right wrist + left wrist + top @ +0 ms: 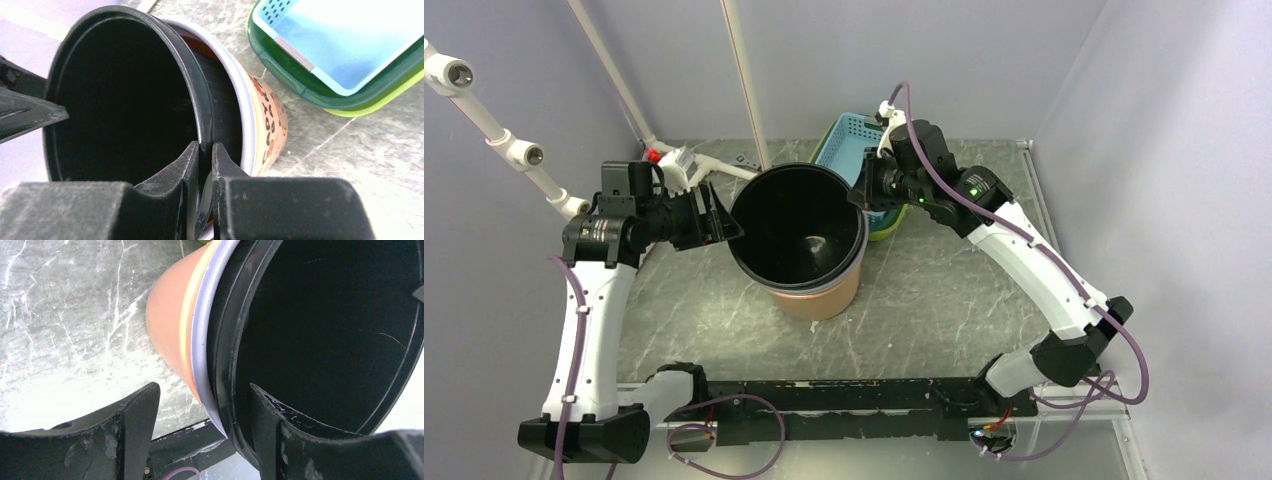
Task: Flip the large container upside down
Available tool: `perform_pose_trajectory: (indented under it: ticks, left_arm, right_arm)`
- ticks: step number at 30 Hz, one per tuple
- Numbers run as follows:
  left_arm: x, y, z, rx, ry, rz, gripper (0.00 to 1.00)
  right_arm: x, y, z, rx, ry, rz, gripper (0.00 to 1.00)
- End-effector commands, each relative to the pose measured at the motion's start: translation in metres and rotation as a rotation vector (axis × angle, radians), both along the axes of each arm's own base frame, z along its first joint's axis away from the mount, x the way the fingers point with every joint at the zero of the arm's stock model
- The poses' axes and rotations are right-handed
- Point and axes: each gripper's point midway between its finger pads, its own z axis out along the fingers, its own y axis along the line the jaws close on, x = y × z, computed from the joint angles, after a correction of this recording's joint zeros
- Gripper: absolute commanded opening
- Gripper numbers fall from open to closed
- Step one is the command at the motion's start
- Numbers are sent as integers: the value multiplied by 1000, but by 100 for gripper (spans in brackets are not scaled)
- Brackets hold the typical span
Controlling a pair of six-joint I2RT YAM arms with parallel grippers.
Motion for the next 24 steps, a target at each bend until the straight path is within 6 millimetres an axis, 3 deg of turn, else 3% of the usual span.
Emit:
perform_pose_trajectory:
  ticks: [1,8,10,12,17,20,22,24]
  left_arm:
    - [0,-5,23,-16,-68,-29,66]
    - [-2,-12,43,-56,-86,-62,45]
    - [-3,-14,46,-62,-88,-68,45]
    - [-3,-14,45,-63,-80,-76,52]
    - [-2,-11,28,-40,-21,-66,54]
    - [-1,-10,27,-39,-19,-62,44]
    - [0,-7,29,-26,-33,-42,28]
    - [1,-4,32,-12,-44,-31,19]
  right_arm:
    - [-13,19,65,235,-100,93,0]
    - [-17,26,70,269,-96,136,0]
    - [-18,28,71,272,-94,144,0]
    - [-19,29,72,276,-96,151,0]
    - [-20,28,74,289,-101,149,0]
    - [-18,27,72,283,-100,141,0]
    - [-17,26,69,273,-96,137,0]
    - [-16,26,67,264,-90,133,0]
